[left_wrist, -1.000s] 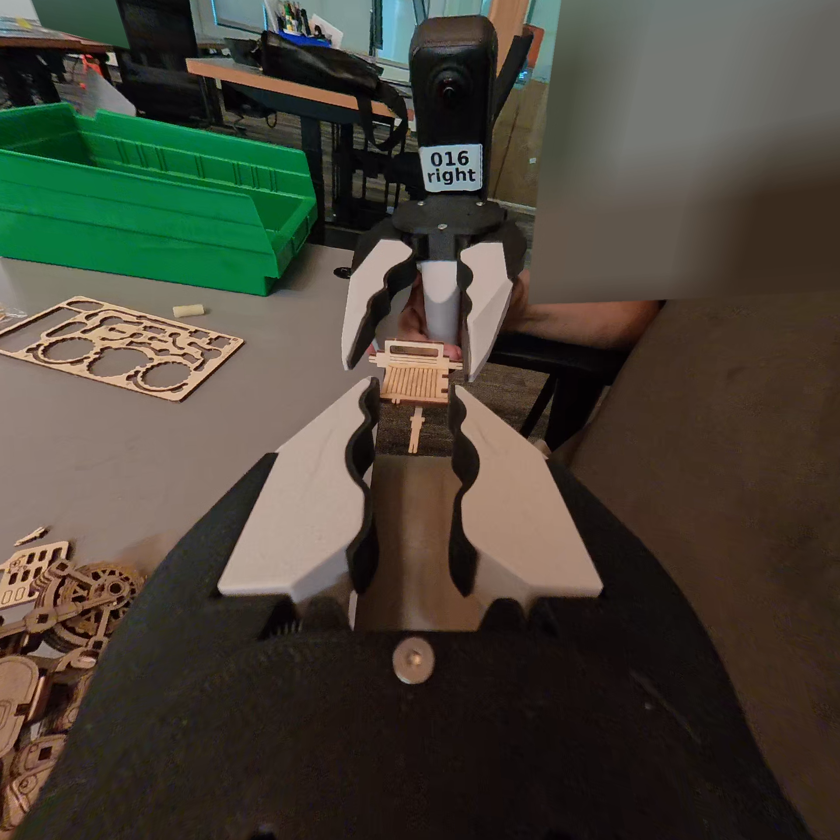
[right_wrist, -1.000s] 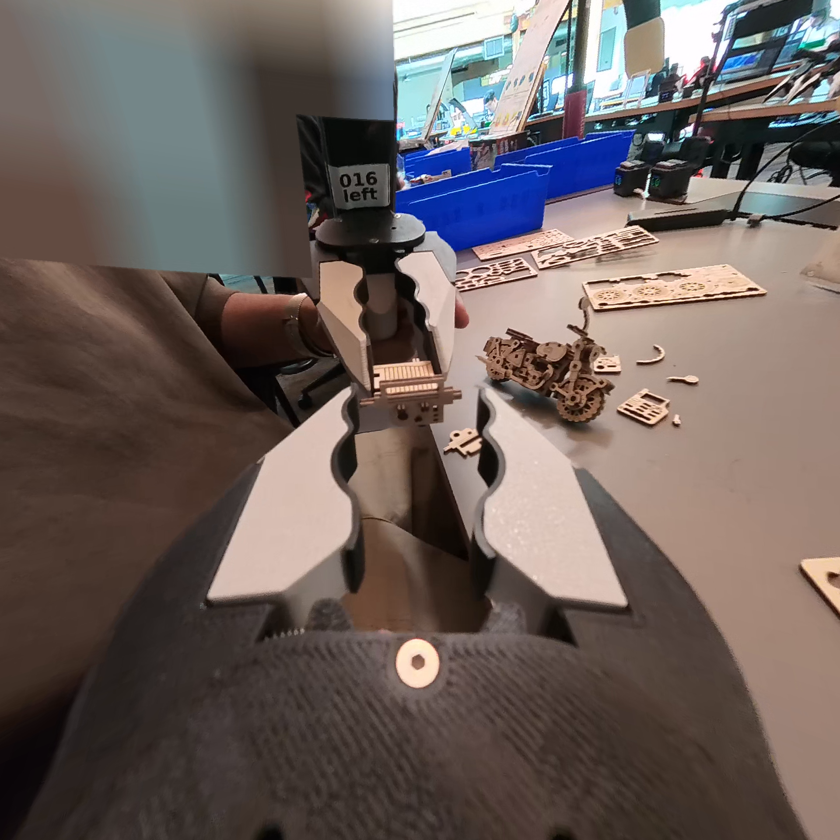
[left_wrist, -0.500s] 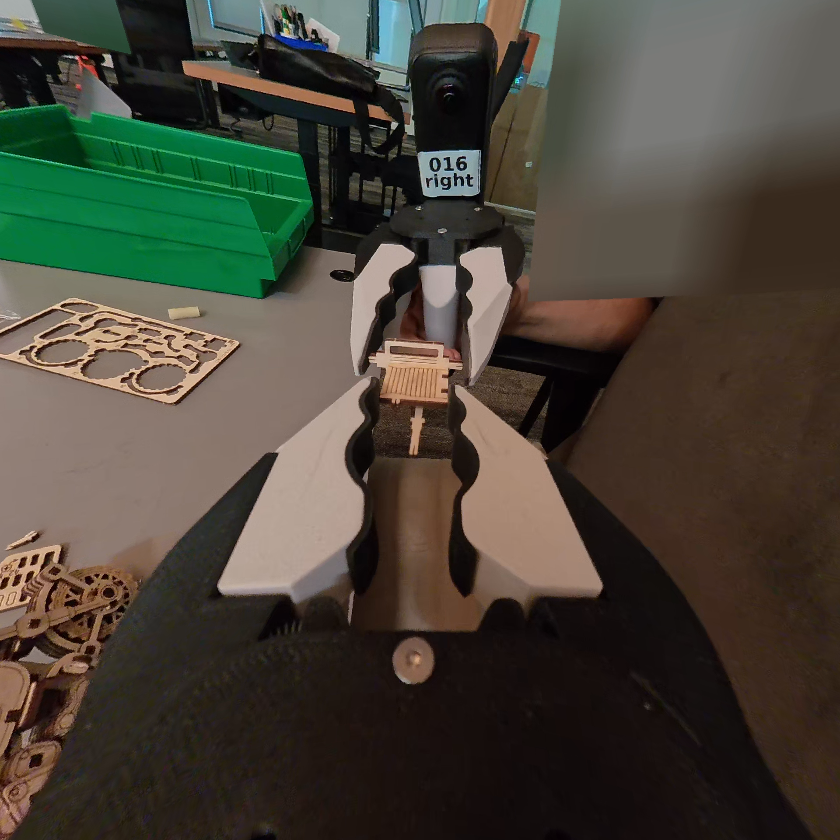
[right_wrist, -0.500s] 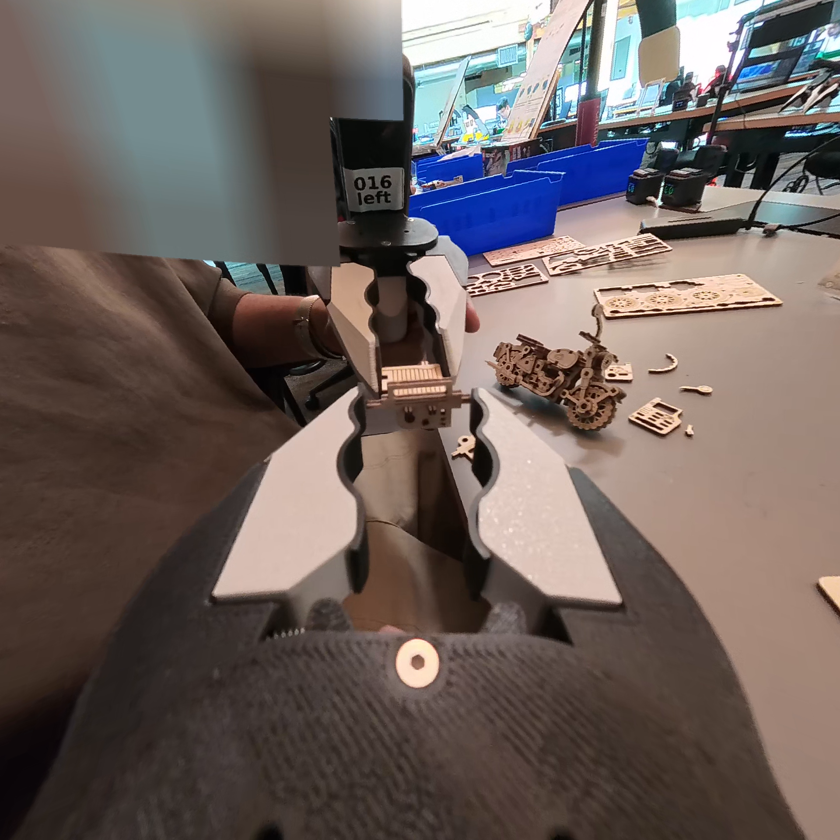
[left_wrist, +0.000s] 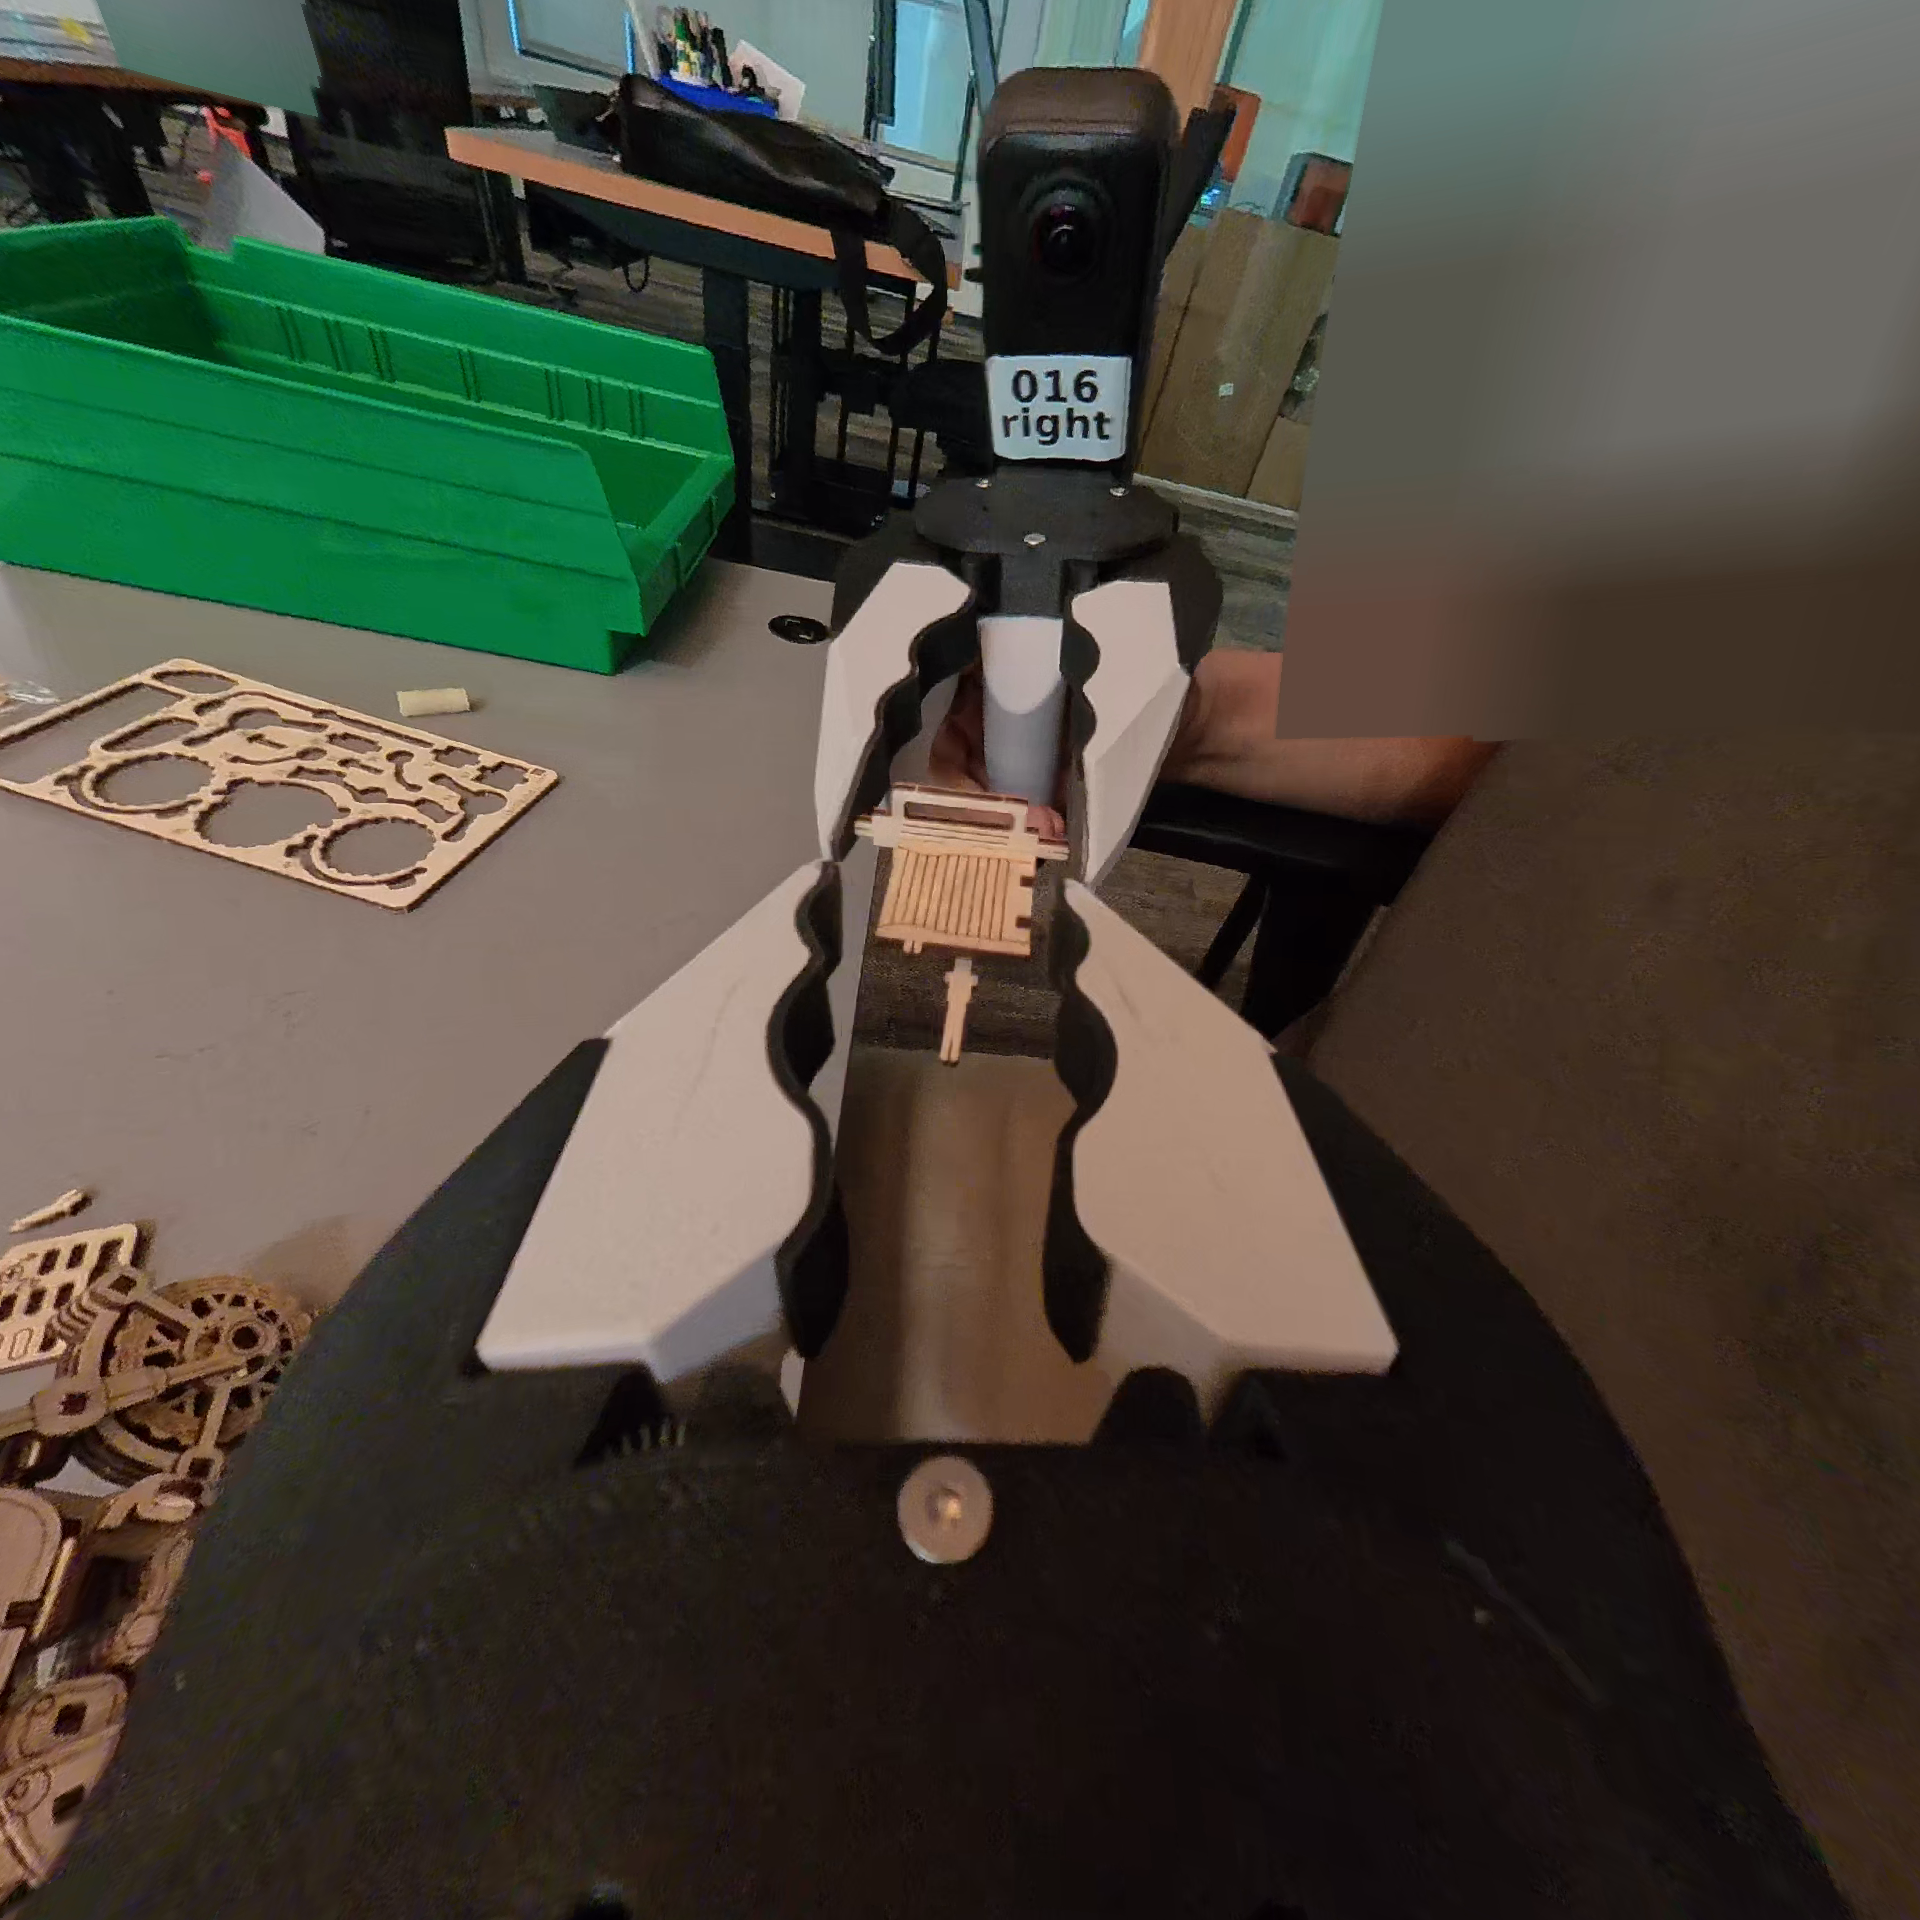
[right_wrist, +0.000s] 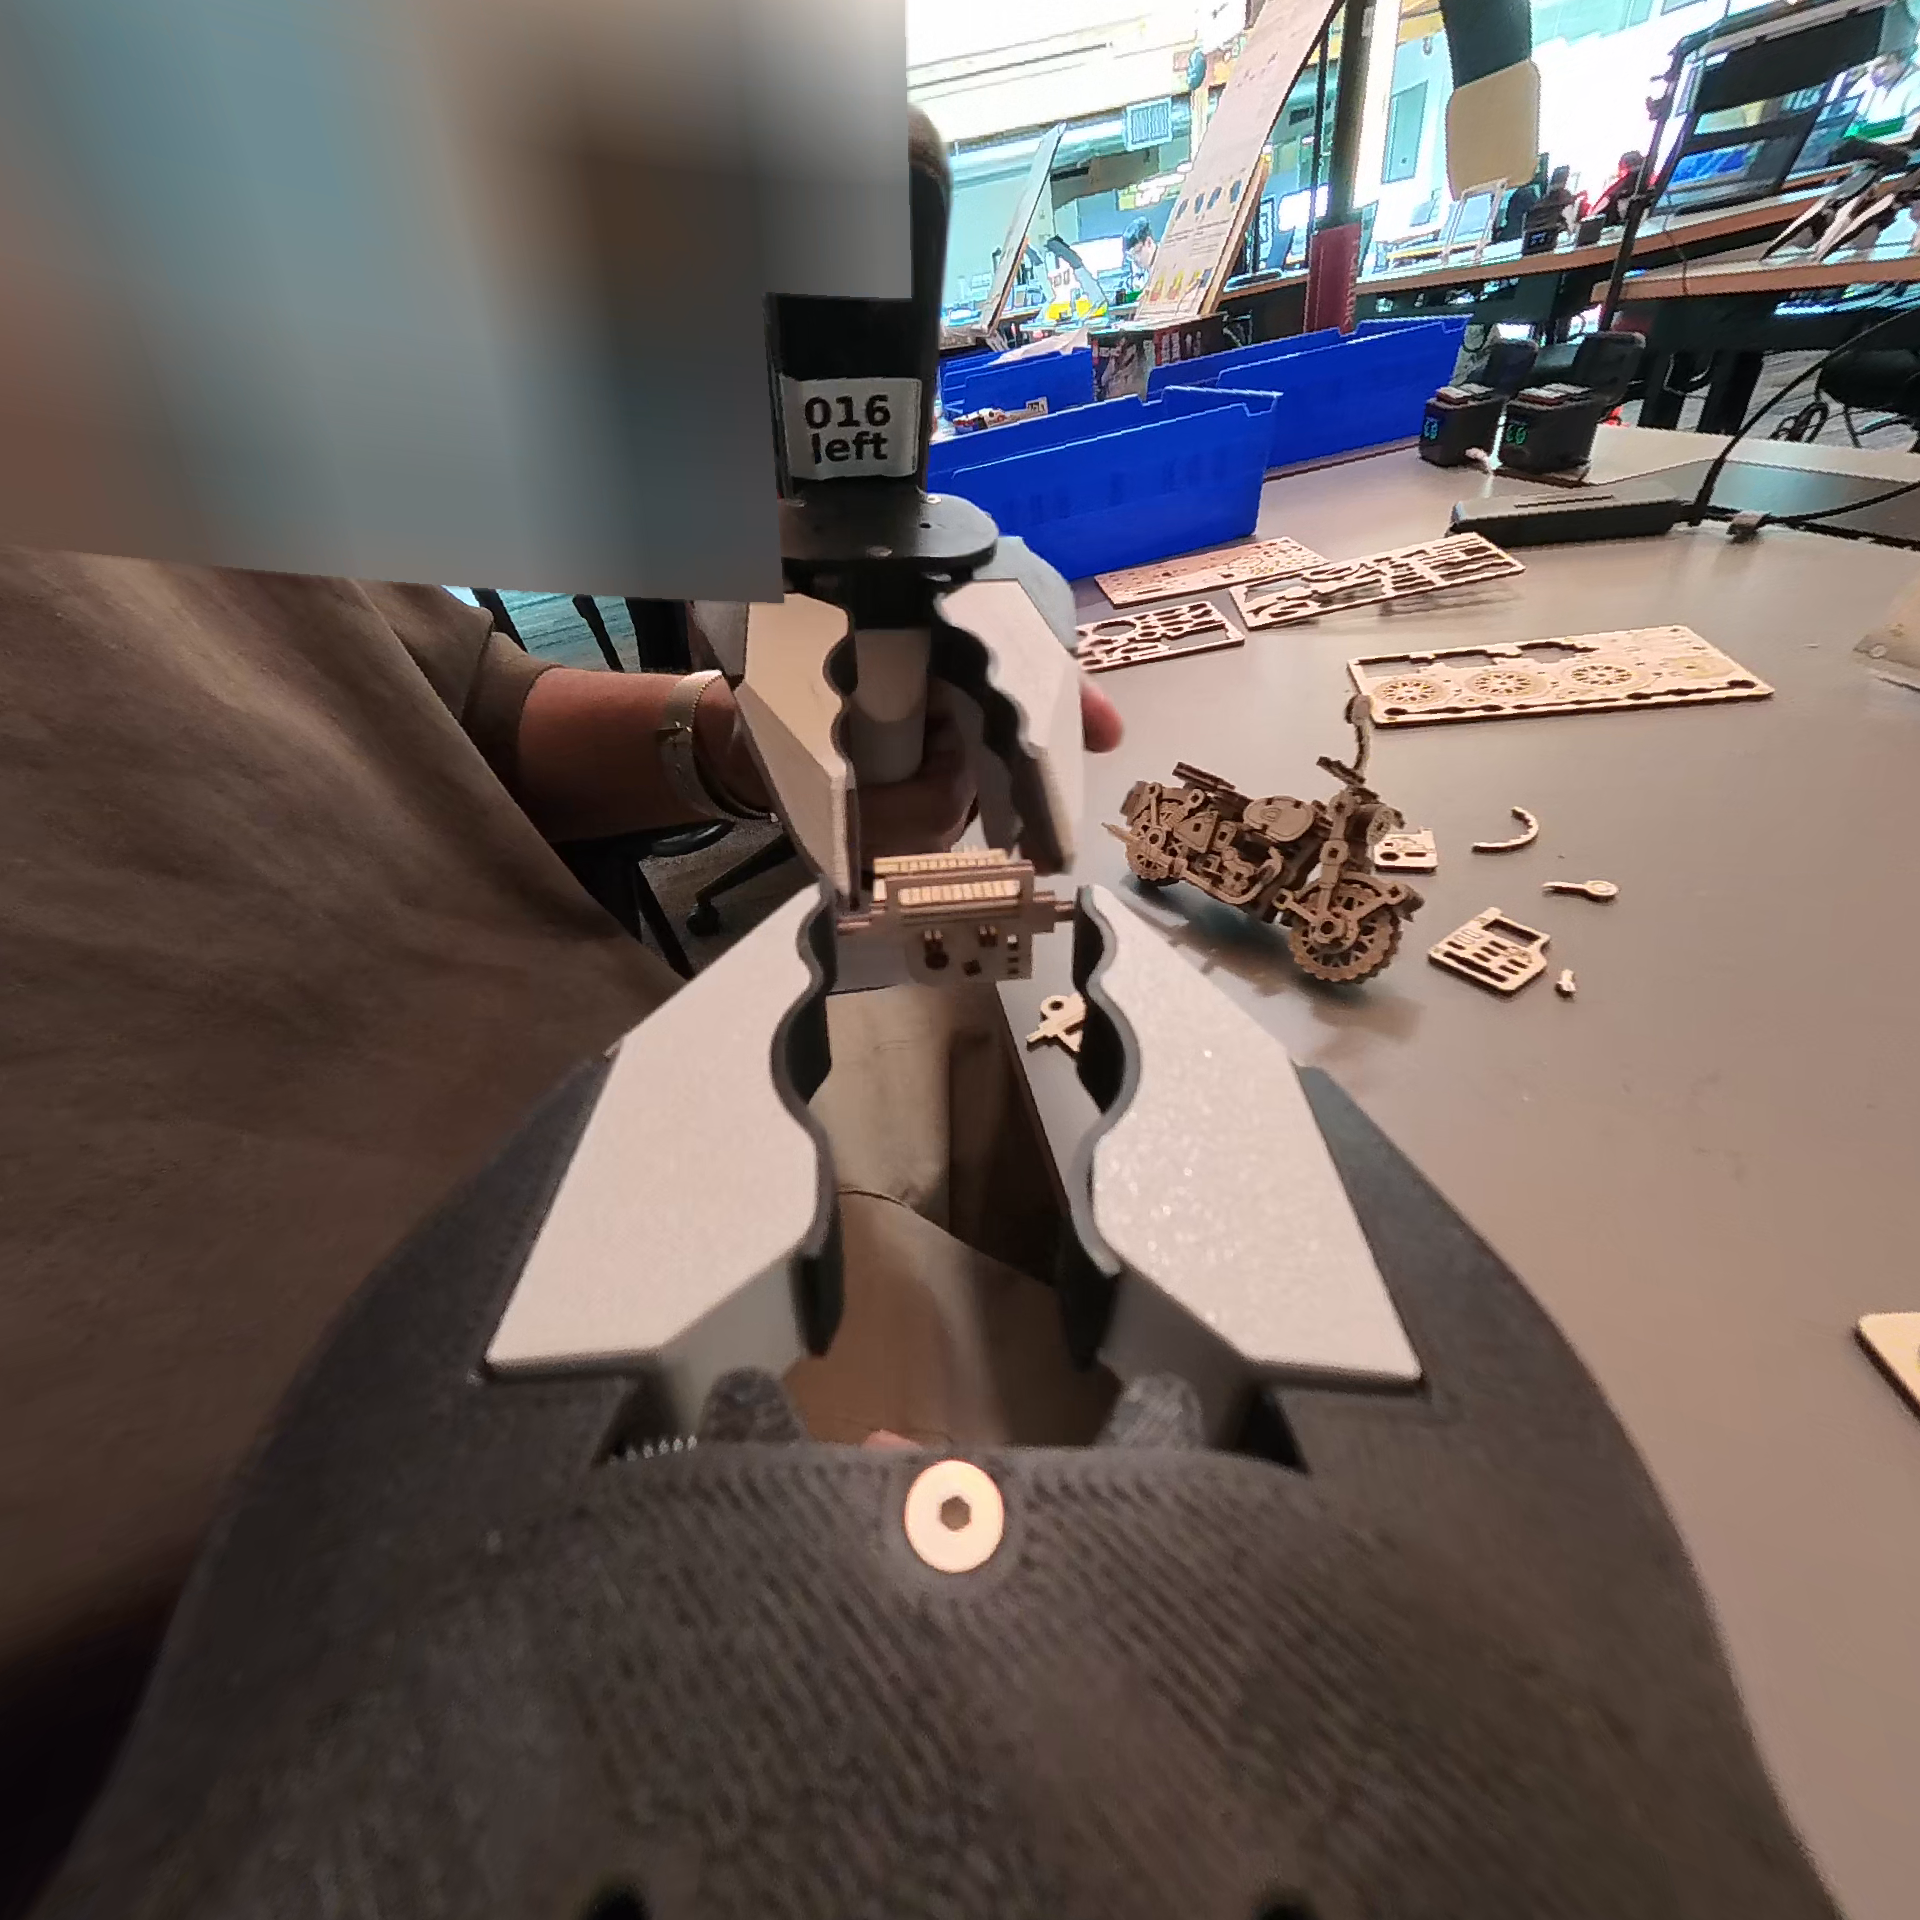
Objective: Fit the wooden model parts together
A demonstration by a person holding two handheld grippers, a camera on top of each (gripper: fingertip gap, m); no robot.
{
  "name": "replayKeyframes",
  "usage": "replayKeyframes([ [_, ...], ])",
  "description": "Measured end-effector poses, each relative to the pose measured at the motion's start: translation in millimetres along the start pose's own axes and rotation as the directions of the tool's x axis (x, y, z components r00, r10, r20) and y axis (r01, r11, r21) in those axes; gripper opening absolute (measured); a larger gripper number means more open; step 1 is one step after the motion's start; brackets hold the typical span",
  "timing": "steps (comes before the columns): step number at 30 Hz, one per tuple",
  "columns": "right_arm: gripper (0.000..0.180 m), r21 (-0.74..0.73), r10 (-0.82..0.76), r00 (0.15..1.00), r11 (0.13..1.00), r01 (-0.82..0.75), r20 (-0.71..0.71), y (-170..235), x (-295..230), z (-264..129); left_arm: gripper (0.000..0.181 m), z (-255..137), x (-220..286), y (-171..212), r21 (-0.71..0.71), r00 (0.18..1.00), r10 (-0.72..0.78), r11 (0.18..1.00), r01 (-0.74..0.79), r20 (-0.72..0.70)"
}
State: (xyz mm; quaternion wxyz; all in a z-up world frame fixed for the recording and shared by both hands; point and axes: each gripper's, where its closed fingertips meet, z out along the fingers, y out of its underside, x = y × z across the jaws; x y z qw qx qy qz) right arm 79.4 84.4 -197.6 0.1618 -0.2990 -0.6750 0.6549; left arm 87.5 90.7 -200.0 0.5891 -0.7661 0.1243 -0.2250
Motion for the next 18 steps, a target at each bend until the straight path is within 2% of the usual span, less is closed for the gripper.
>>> replayKeyframes([
  [4, 0.045, 0.003, 0.001, 1.0, 1.0, -0.001, -0.009, -1, 2, -1, 0.048, -3, -3, -3, 0.011, 1.0, -0.031, 0.999, 0.031, -0.003],
  [10, 0.045, 0.016, -0.005, 0.999, 1.0, 0.006, -0.042, -3, 8, -5, 0.051, -17, -10, -8, 0.029, 0.998, -0.061, 0.998, 0.061, -0.007],
  [14, 0.045, 0.035, -0.018, 0.996, 0.999, 0.022, -0.091, -8, 17, -13, 0.051, -32, -29, 0, -0.02, 0.994, -0.053, 0.998, 0.055, 0.096],
  [18, 0.045, 0.079, 0.01, 0.99, 0.997, 0.001, -0.142, -14, 30, -23, 0.051, -48, -54, 23, -0.154, 0.974, 0.003, 0.988, 0.033, 0.228],
])
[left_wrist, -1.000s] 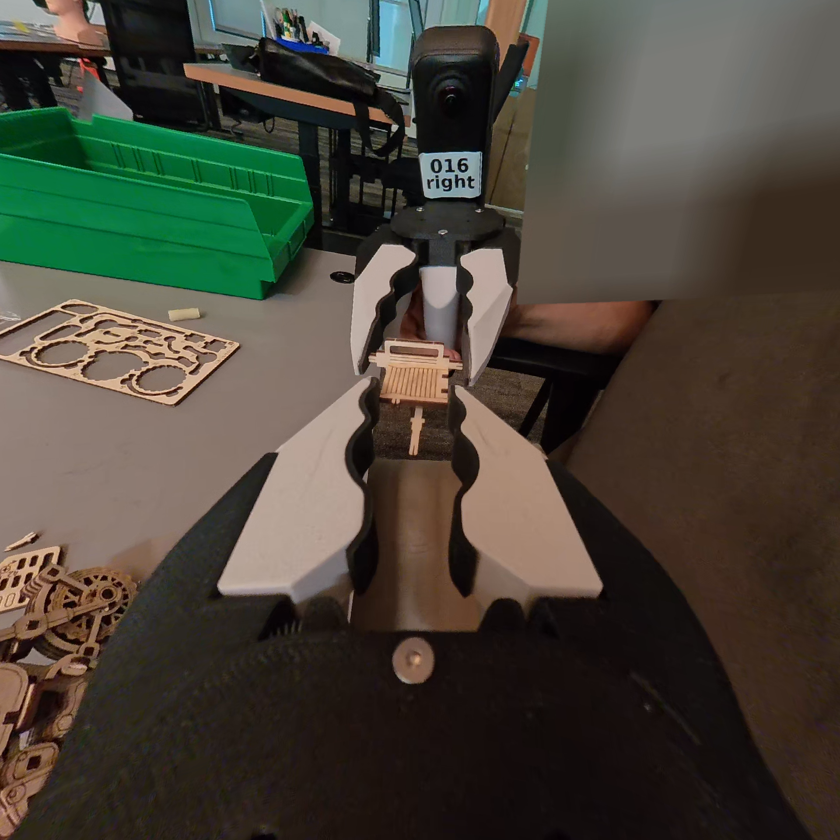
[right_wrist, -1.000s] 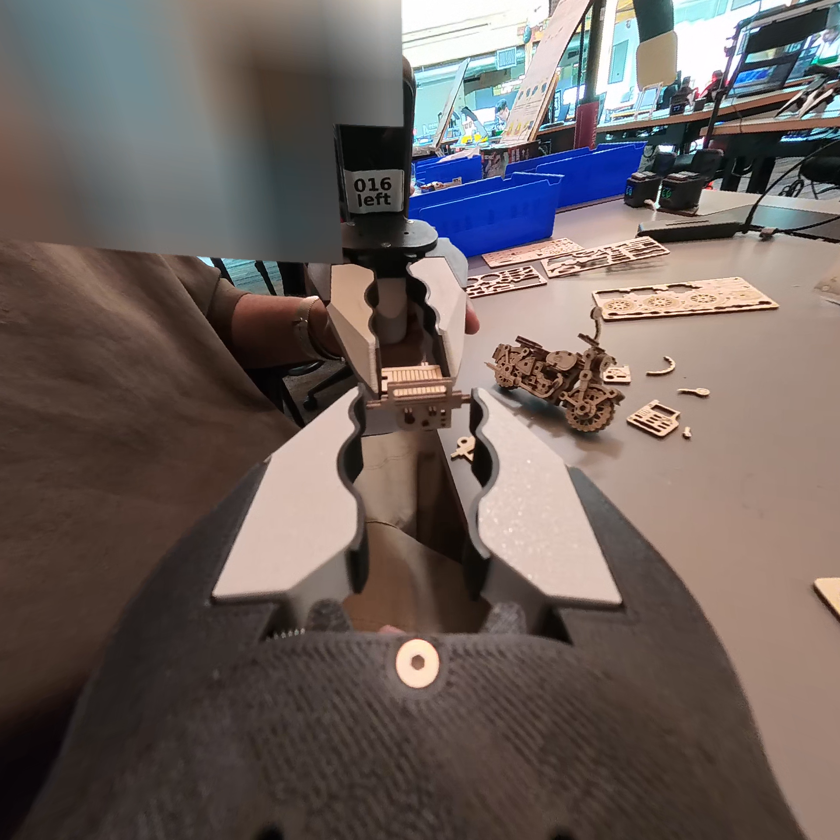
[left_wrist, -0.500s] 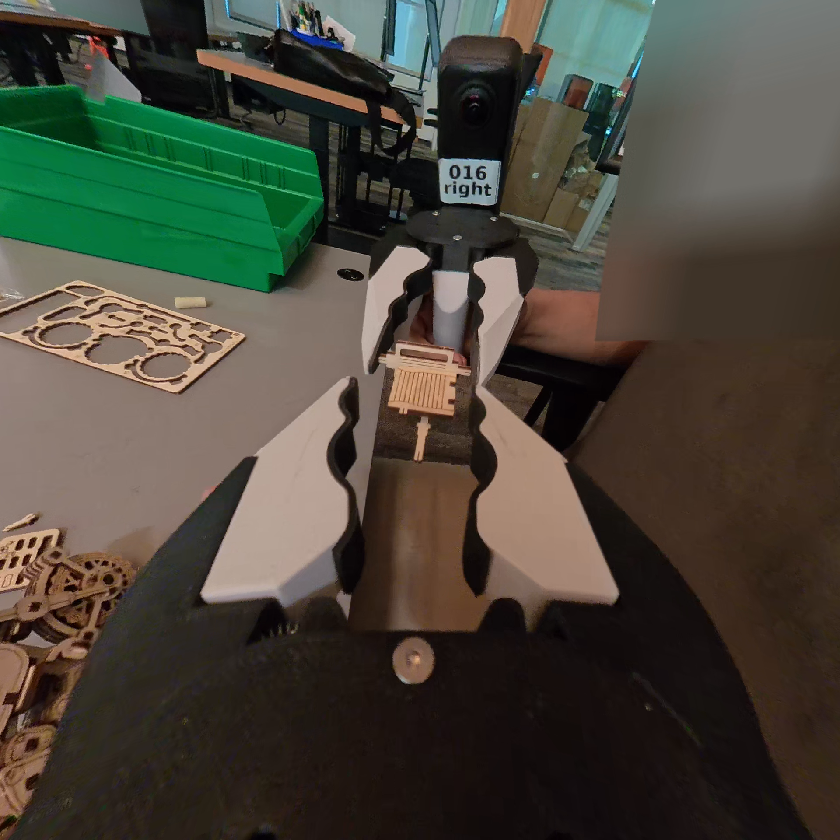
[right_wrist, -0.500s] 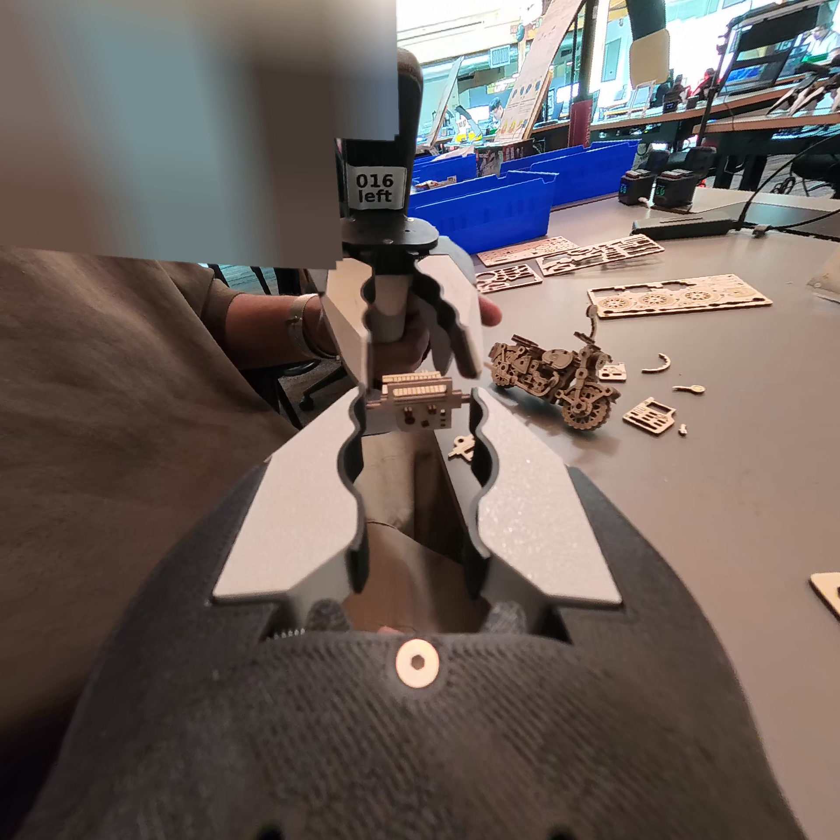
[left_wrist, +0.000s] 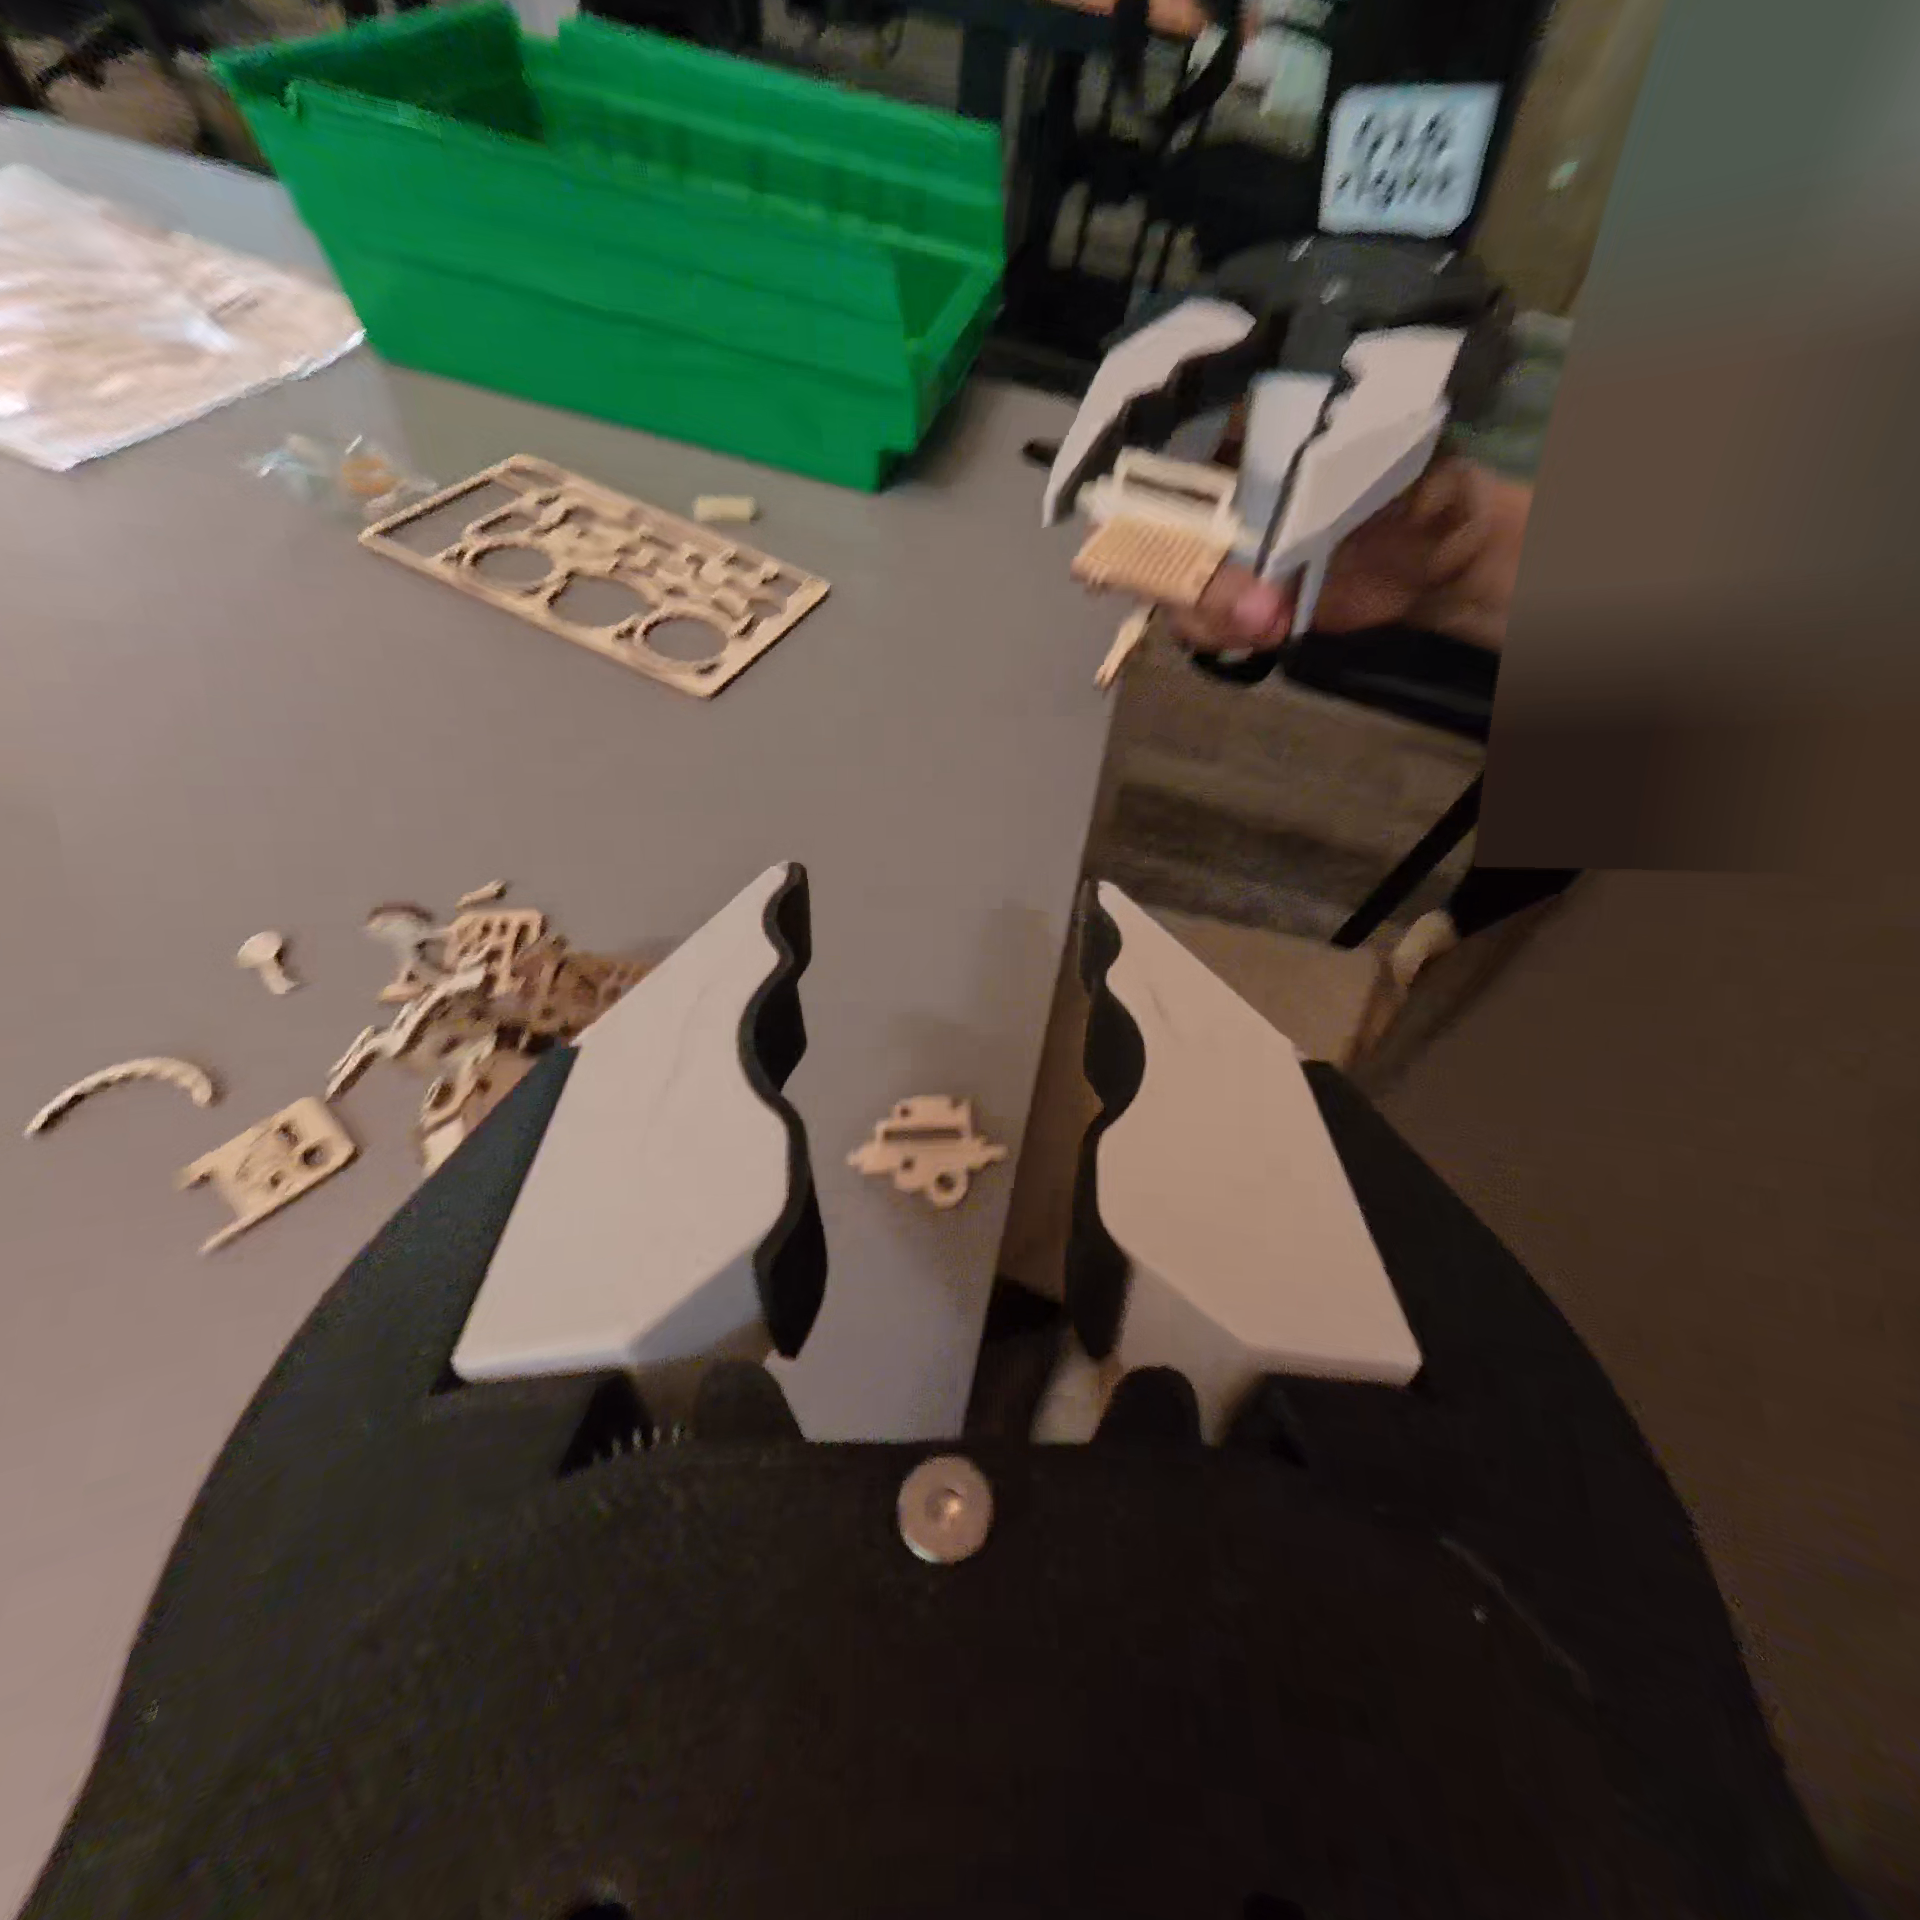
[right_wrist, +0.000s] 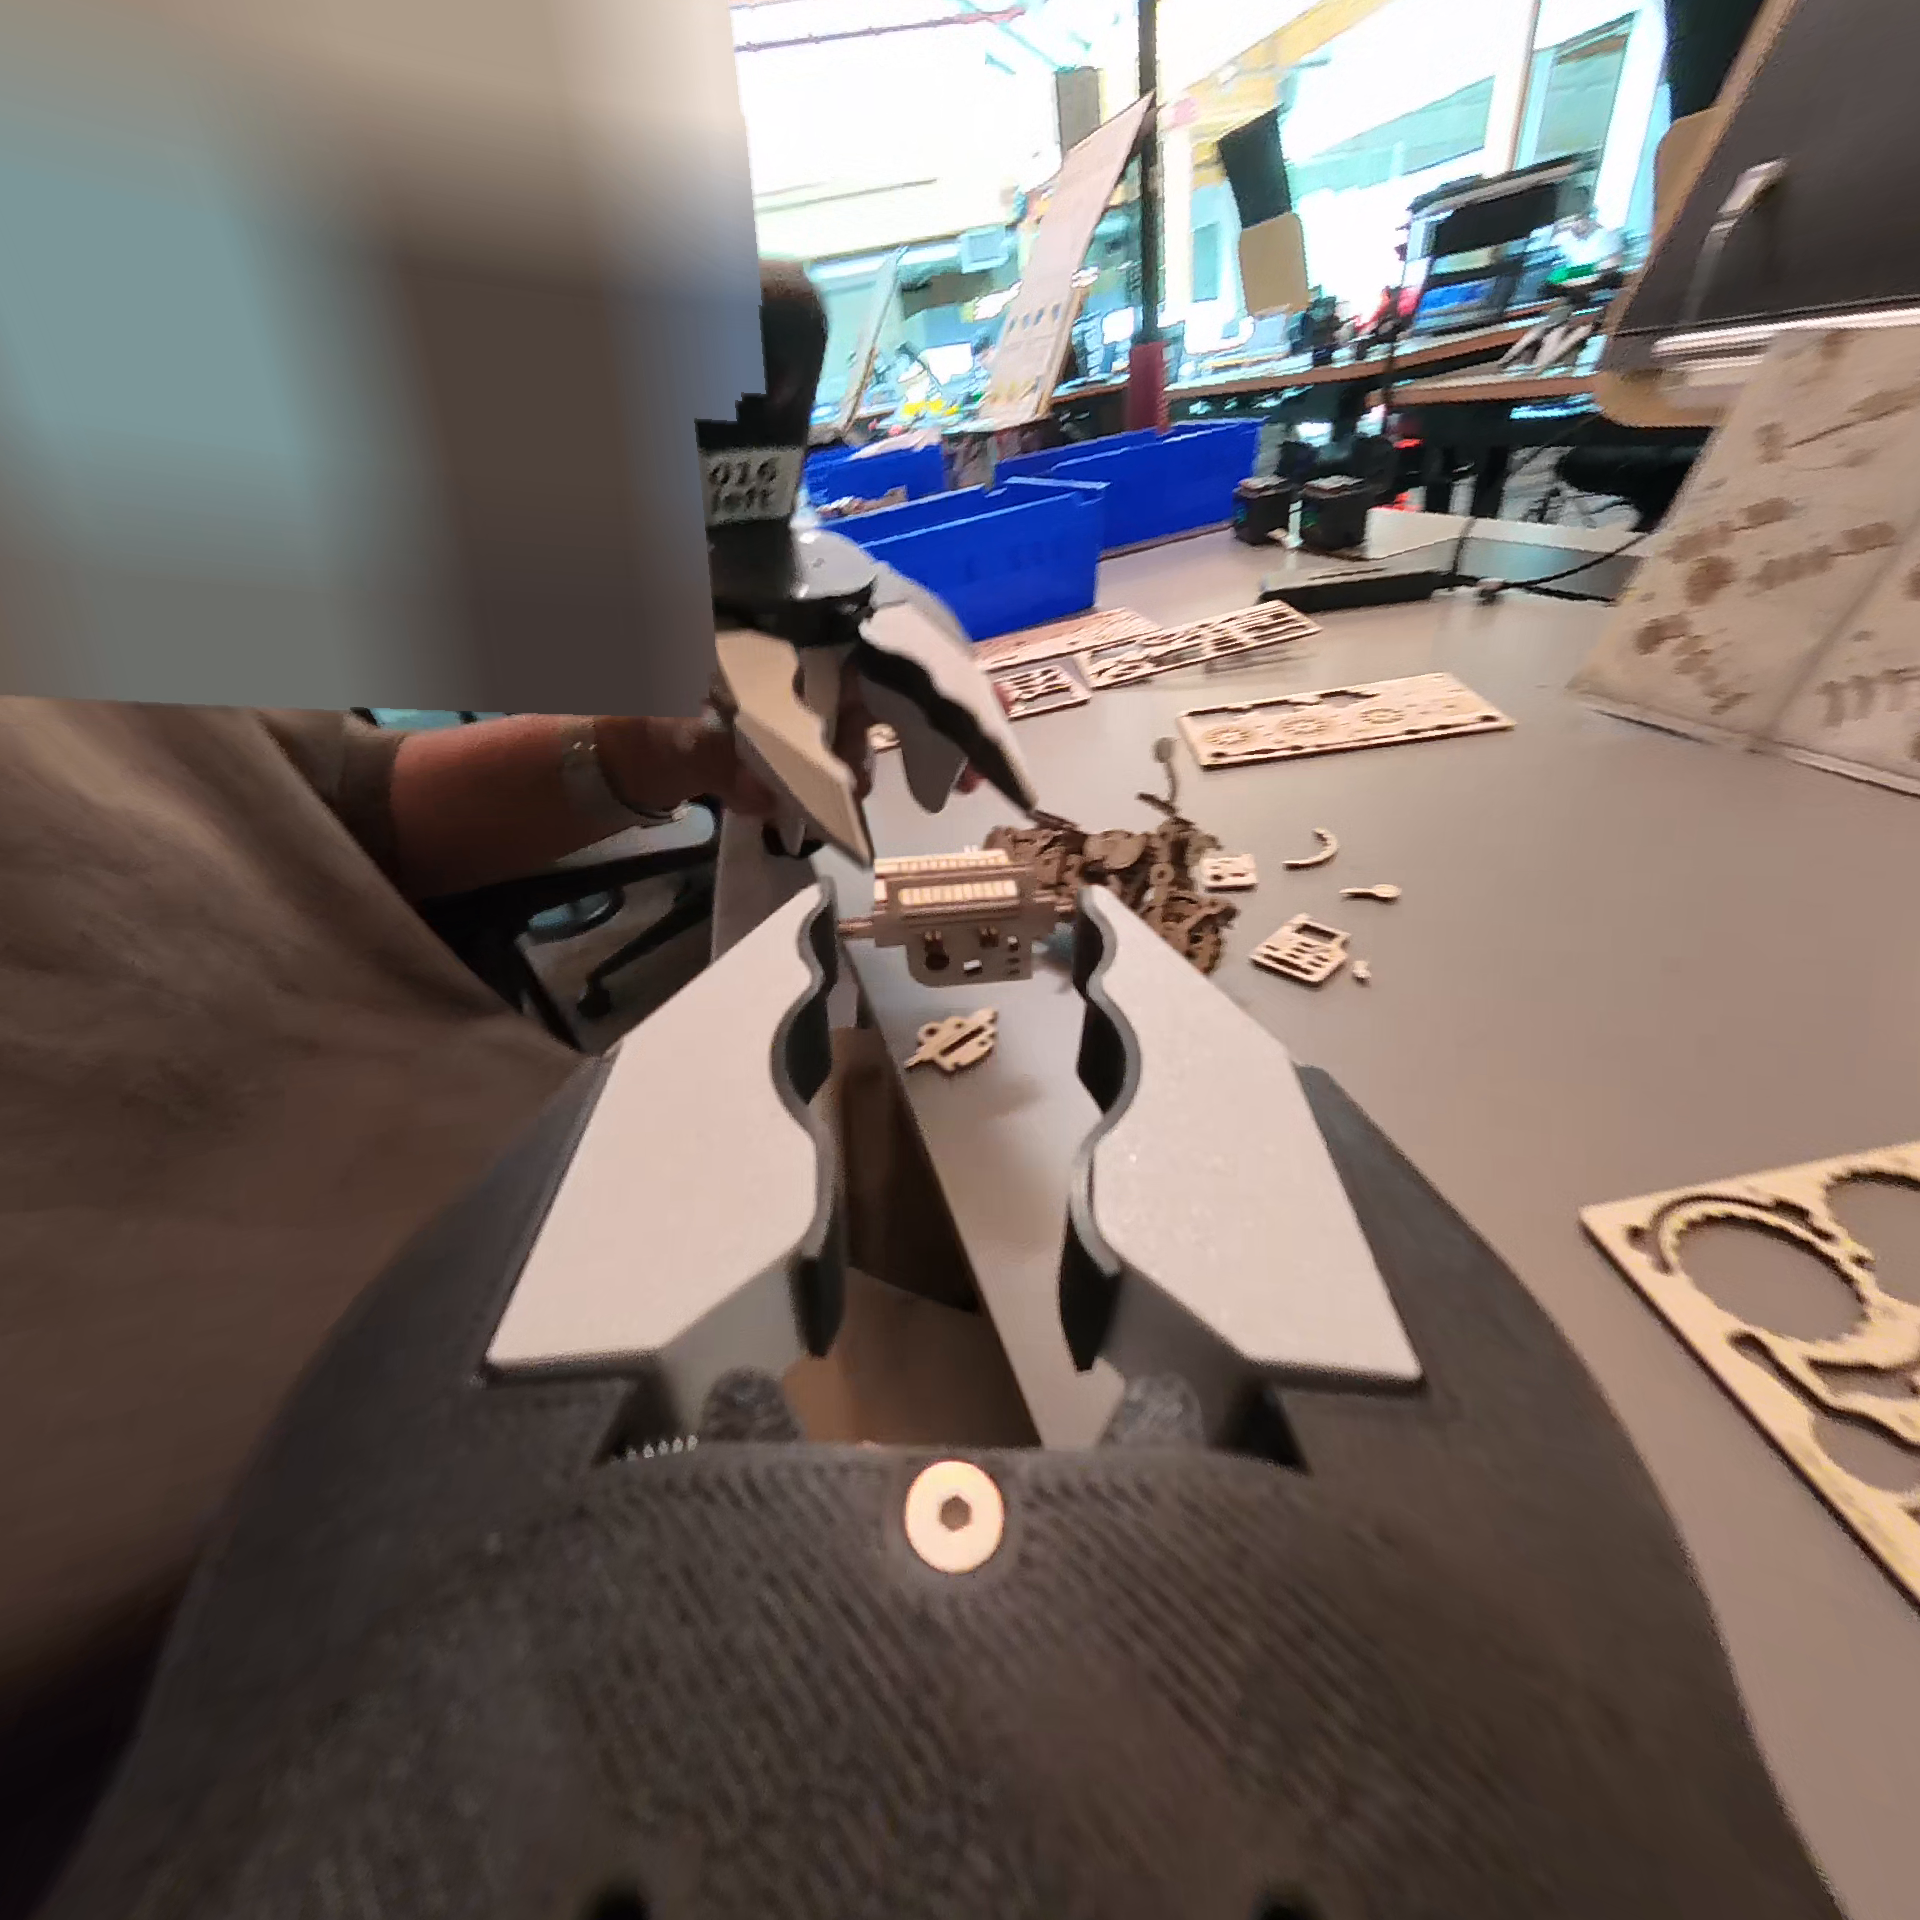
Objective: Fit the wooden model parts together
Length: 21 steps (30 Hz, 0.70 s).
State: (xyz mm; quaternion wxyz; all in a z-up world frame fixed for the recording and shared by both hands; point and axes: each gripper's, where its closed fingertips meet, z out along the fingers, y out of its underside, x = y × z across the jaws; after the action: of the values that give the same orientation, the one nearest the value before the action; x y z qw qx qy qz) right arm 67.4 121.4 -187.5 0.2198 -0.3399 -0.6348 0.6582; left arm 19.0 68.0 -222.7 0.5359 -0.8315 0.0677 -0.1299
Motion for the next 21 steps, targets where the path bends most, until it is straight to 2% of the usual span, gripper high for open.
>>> replayKeyframes([
  [5, 0.045, 0.006, 0.013, 0.997, 1.0, -0.012, -0.071, 3, 19, -3, 0.047, 3, -6, 45, -0.157, 0.995, -0.044, 0.986, 0.058, 0.092],
  [8, 0.045, 0.018, 0.048, 0.997, 0.999, -0.047, -0.061, 4, 25, -1, 0.047, 5, -12, 75, -0.247, 0.97, -0.044, 0.963, 0.105, 0.24],
  [10, 0.045, 0.017, 0.058, 0.997, 0.998, -0.057, -0.048, 4, 28, 3, 0.049, 7, -12, 81, -0.274, 0.953, -0.021, 0.956, 0.108, 0.302],
  [15, 0.045, 0.001, 0.072, 0.997, 0.997, -0.072, -0.006, 5, 32, 13, 0.057, 17, -6, 90, -0.361, 0.949, 0.012, 0.926, 0.109, 0.316],
  [21, 0.045, -0.013, 0.075, 0.996, 0.997, -0.074, 0.041, 6, 30, 22, 0.059, 25, -8, 92, -0.391, 0.952, 0.021, 0.915, 0.105, 0.306],
])
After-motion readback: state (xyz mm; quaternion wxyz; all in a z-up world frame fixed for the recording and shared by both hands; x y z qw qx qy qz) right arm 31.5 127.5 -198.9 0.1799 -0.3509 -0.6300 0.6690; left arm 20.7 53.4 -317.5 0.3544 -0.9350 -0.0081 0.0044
